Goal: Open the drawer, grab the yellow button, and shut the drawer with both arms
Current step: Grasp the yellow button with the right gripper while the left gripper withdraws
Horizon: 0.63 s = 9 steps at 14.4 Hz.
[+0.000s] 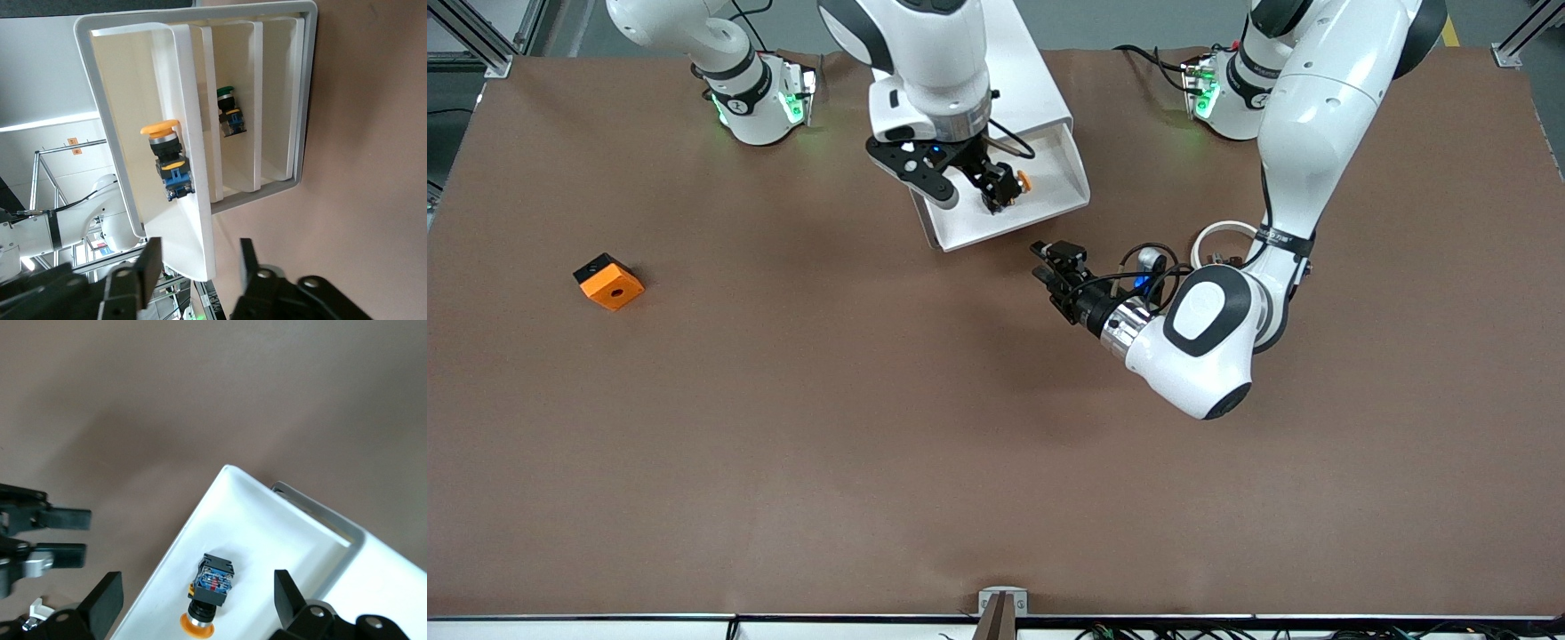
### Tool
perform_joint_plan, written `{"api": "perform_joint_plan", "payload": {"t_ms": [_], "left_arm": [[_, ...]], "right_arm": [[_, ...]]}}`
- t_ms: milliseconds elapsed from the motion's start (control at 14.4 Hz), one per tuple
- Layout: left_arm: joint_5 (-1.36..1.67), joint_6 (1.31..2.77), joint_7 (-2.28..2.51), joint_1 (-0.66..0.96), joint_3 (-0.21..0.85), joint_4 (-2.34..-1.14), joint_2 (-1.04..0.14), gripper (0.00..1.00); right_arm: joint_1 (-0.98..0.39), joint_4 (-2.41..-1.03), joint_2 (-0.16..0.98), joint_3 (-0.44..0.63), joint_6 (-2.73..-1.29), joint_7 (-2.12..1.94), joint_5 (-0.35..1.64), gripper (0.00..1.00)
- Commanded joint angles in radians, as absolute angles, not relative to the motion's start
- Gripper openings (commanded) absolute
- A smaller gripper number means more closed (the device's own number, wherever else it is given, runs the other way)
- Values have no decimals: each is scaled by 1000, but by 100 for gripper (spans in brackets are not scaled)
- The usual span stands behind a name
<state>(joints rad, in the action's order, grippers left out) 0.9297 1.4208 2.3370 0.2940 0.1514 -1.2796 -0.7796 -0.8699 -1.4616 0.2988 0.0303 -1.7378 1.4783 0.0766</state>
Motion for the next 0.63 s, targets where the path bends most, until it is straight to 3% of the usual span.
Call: {"api": "perform_joint_plan", "payload": {"t_ms": [0,556], "left_arm": [[920,1417,2268,272,141,-1246,-779,100],[648,1416,1915,258,25,-1221,-747,100]], "right_arm": [[-893,-1479,322,40,-1790,1557,72,100],[-939,-1585,330,38,-1848,1758,75,100]]}}
